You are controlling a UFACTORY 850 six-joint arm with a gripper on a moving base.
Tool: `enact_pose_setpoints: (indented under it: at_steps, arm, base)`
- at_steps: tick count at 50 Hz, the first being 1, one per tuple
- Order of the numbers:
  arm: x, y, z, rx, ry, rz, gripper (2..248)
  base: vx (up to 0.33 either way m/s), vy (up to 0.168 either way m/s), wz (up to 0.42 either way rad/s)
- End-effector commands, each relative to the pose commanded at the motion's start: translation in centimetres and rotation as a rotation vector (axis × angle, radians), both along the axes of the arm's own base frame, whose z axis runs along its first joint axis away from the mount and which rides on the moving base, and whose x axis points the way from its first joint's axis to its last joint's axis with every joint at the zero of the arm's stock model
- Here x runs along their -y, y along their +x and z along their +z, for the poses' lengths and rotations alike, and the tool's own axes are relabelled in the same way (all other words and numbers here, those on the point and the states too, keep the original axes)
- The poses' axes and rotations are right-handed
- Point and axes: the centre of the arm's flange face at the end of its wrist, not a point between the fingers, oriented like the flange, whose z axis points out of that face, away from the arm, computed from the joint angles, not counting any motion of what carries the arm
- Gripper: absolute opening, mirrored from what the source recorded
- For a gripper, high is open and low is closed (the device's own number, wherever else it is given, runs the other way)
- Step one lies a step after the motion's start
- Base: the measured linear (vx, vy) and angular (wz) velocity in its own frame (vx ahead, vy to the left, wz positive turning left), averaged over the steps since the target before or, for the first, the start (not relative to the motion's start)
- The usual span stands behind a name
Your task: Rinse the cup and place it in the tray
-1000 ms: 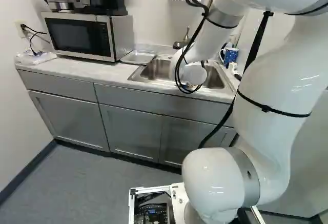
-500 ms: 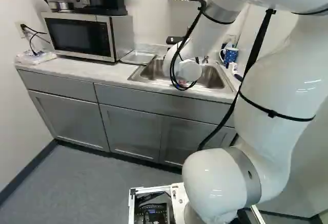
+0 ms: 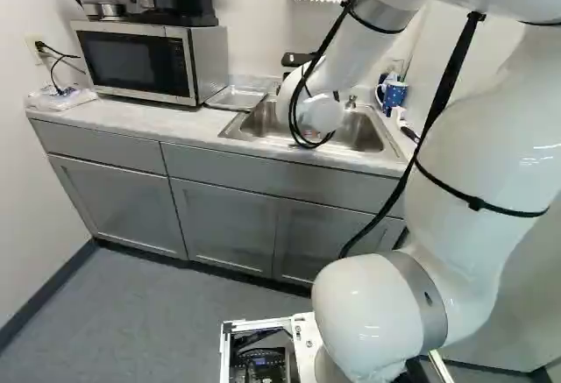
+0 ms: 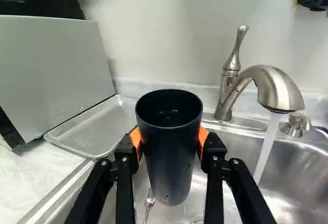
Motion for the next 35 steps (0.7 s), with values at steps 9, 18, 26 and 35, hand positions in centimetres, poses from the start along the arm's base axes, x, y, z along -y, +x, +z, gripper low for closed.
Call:
enact_pose_setpoints:
  at_steps: [9, 18, 26, 35]
  arm:
    - [-0.9, 0.0, 0.8, -0.002, 0.001, 0.019, 123]
    - [-1.8, -0.1, 1.5, -0.007, 0.001, 0.039, 123]
    - [-2.5, -0.1, 2.2, -0.006, 0.013, 0.052, 123]
    - [-2.9, -0.1, 3.1, 0.009, 0.09, 0.055, 123]
  base:
    - [0.0, 0.0, 0.0]
    - [0.0, 0.0, 0.0]
    - [0.0, 0.0, 0.0]
    - [0.0, 0.0, 0.0]
